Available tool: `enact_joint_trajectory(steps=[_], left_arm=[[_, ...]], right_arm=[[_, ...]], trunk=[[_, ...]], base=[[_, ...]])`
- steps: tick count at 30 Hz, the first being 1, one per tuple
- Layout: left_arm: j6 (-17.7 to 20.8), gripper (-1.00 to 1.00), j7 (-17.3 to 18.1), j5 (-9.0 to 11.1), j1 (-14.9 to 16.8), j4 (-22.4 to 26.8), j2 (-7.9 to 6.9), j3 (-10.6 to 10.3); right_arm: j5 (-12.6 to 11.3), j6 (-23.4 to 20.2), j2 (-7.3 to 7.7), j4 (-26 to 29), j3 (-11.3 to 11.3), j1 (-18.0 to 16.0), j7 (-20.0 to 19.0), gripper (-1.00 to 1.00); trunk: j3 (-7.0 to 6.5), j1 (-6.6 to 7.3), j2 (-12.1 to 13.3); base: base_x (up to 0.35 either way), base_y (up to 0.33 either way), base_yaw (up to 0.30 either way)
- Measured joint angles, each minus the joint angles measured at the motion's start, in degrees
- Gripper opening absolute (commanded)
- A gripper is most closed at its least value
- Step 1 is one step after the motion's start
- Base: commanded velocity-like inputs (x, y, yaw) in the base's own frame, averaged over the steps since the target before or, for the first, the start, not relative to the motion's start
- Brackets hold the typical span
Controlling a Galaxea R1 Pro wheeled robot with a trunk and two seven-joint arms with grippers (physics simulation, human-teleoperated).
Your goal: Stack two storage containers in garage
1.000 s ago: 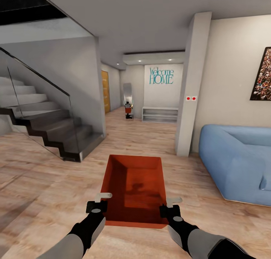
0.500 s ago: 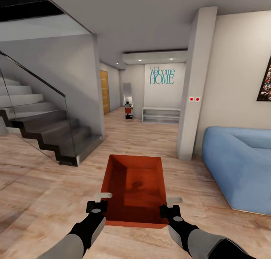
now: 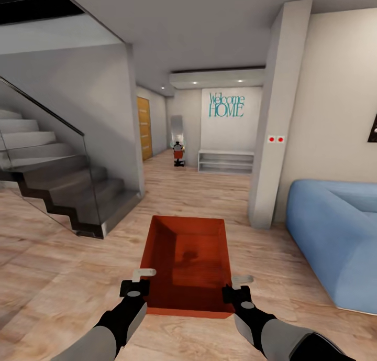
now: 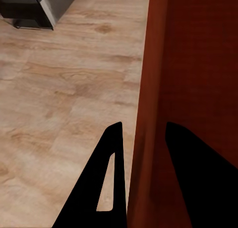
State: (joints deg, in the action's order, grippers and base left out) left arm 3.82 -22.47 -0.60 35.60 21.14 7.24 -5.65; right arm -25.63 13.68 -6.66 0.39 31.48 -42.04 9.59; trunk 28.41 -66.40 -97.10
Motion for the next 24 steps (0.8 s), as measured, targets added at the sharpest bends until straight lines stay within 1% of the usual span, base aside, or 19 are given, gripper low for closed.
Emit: enact_joint_trajectory(steps=[24], left_arm=[[0.0, -1.00, 0.0, -0.1, 0.0, 0.0, 0.00, 0.0]], right_arm=[[-0.1, 0.0, 0.00, 0.0, 0.1, 0.0, 0.0, -1.00]], trunk=[[0.00, 0.00, 0.0]], base=[[0.322, 0.000, 0.000]])
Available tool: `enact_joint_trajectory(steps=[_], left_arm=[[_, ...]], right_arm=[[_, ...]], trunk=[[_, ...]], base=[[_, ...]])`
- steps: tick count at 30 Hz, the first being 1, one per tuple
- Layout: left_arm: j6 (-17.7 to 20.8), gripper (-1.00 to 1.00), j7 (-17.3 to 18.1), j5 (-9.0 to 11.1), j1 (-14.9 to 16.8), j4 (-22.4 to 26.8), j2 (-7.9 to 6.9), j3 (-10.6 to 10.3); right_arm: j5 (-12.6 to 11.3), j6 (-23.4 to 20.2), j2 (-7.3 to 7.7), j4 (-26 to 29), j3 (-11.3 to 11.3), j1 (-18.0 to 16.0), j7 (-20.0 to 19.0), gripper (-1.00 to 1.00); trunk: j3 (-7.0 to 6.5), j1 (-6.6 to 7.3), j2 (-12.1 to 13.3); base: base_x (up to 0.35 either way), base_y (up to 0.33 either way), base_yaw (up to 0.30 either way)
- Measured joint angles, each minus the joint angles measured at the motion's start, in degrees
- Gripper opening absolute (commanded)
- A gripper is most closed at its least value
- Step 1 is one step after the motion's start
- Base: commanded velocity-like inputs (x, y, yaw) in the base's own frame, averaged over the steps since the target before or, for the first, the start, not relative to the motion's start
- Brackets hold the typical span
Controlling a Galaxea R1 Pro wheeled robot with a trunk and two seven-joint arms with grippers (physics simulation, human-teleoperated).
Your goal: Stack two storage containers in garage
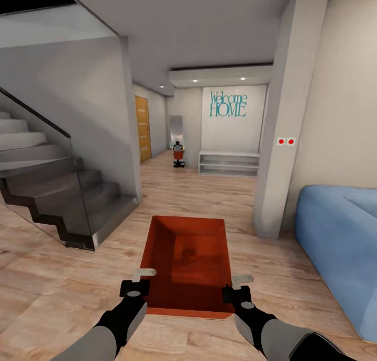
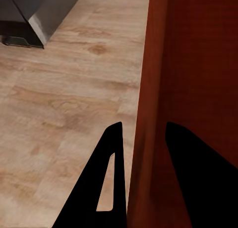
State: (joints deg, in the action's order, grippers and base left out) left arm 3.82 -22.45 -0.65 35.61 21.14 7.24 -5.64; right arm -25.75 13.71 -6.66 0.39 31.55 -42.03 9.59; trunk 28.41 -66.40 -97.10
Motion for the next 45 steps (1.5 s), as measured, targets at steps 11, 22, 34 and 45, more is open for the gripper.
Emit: enact_joint_trajectory(steps=[11, 22, 34, 45], left_arm=[[0.0, -1.00, 0.0, 0.1, -0.1, 0.0, -0.03, 0.0], [0.0, -1.00, 0.0, 0.1, 0.0, 0.0, -0.04, 0.0], [0.0, -1.00, 0.0, 0.1, 0.0, 0.0, -0.04, -0.1], [0.0, -1.00, 0.0, 0.2, 0.0, 0.0, -0.09, -0.1]], right_arm=[[0.0, -0.1, -0.03, 0.0, 0.1, 0.0, 0.0, -1.00], [-0.1, -0.1, -0.04, 0.0, 0.2, 0.0, 0.0, -1.00], [-0.1, 0.0, -0.04, 0.0, 0.2, 0.0, 0.1, -1.00], [-0.1, -0.1, -0.09, 0.0, 0.2, 0.0, 0.1, -1.00]], trunk=[[0.00, 0.00, 0.0], [0.00, 0.00, 0.0], [0.00, 0.00, 0.0], [0.00, 0.00, 0.0]], base=[[0.322, 0.000, 0.000], [0.322, 0.000, 0.000], [0.322, 0.000, 0.000], [0.322, 0.000, 0.000]])
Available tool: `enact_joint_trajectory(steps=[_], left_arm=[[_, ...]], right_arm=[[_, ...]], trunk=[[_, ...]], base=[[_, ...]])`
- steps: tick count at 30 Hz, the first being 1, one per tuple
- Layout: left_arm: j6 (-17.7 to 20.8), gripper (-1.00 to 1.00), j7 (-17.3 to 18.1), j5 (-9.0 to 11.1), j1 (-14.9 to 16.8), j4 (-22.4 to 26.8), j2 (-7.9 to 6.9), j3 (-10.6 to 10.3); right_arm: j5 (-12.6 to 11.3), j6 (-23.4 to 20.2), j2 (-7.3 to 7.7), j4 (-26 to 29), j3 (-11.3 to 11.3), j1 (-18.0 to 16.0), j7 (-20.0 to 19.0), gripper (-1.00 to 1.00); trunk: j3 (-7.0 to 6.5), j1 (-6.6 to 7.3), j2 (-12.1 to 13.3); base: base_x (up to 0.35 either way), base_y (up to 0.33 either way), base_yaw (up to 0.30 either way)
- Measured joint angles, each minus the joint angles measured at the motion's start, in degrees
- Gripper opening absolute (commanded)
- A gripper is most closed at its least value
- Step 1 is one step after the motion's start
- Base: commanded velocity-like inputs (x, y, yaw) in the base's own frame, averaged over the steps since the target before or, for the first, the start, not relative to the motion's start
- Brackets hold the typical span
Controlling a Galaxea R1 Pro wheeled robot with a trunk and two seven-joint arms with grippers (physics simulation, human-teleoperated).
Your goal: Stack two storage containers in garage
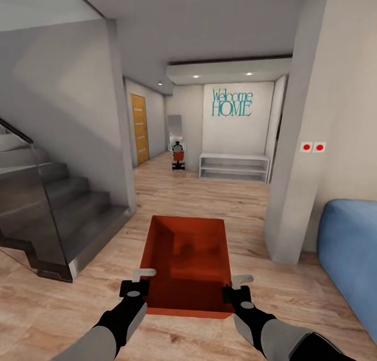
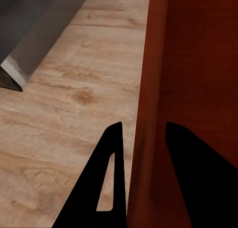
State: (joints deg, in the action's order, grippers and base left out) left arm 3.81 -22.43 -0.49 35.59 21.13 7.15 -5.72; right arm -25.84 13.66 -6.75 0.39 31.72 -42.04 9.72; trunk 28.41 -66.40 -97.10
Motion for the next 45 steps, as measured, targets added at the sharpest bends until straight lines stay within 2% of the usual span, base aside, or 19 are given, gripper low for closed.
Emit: enact_joint_trajectory(steps=[9, 18, 45], left_arm=[[0.0, -1.00, 0.0, 0.0, 0.0, 0.0, 0.00, 0.0], [0.0, -1.00, 0.0, 0.0, 0.0, 0.0, 0.00, 0.0], [0.0, -1.00, 0.0, 0.0, 0.0, 0.0, 0.01, 0.0]], right_arm=[[0.0, 0.0, 0.00, 0.0, 0.0, 0.0, 0.0, -1.00], [0.0, -0.1, 0.00, 0.0, 0.0, 0.0, 0.0, -1.00], [0.0, 0.0, 0.00, 0.0, 0.0, 0.0, 0.0, -1.00]], trunk=[[0.00, 0.00, 0.0], [0.00, 0.00, 0.0], [0.00, 0.00, 0.0]], base=[[0.322, 0.000, -0.001], [0.322, 0.000, -0.143], [0.322, 0.000, -0.002]])
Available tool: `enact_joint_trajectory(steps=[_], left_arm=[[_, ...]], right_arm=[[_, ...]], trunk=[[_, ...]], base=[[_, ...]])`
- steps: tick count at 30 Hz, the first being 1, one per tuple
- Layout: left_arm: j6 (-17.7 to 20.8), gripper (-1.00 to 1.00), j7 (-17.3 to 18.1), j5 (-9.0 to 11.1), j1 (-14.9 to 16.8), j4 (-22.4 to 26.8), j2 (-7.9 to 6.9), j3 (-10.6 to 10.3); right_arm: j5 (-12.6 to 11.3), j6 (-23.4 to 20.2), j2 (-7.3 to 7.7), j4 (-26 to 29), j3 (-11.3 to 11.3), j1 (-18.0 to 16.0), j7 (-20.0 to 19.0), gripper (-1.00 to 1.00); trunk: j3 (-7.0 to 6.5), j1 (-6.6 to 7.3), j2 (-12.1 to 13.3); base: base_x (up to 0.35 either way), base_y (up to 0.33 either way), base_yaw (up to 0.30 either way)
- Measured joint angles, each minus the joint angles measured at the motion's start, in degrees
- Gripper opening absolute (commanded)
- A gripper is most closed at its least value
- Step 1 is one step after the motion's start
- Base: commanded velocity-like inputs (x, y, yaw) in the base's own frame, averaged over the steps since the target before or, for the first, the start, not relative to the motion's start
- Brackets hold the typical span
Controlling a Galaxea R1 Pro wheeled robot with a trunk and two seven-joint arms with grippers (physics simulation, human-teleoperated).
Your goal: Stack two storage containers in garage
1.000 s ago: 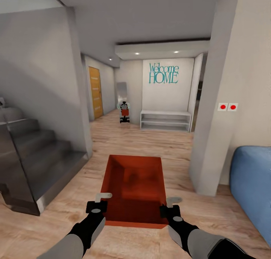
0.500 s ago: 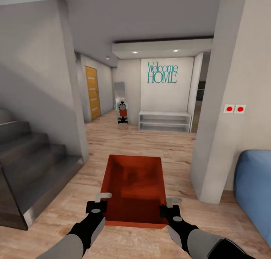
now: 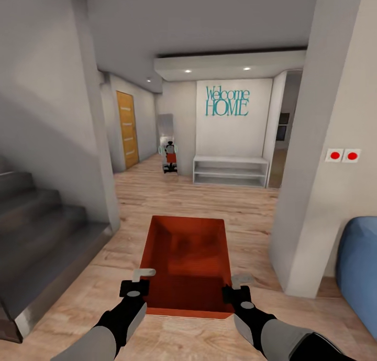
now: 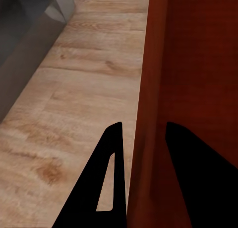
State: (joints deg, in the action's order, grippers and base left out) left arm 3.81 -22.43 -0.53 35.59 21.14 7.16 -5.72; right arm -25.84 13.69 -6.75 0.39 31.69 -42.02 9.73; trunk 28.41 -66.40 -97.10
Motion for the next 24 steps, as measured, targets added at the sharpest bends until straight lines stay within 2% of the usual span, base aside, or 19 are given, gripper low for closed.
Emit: enact_joint_trajectory(steps=[24], left_arm=[[0.0, -1.00, 0.0, 0.1, 0.0, 0.0, -0.05, 0.0]], right_arm=[[0.0, -0.1, -0.05, 0.0, 0.1, 0.0, 0.1, -1.00]], trunk=[[0.00, 0.00, 0.0]], base=[[0.322, 0.000, 0.000]])
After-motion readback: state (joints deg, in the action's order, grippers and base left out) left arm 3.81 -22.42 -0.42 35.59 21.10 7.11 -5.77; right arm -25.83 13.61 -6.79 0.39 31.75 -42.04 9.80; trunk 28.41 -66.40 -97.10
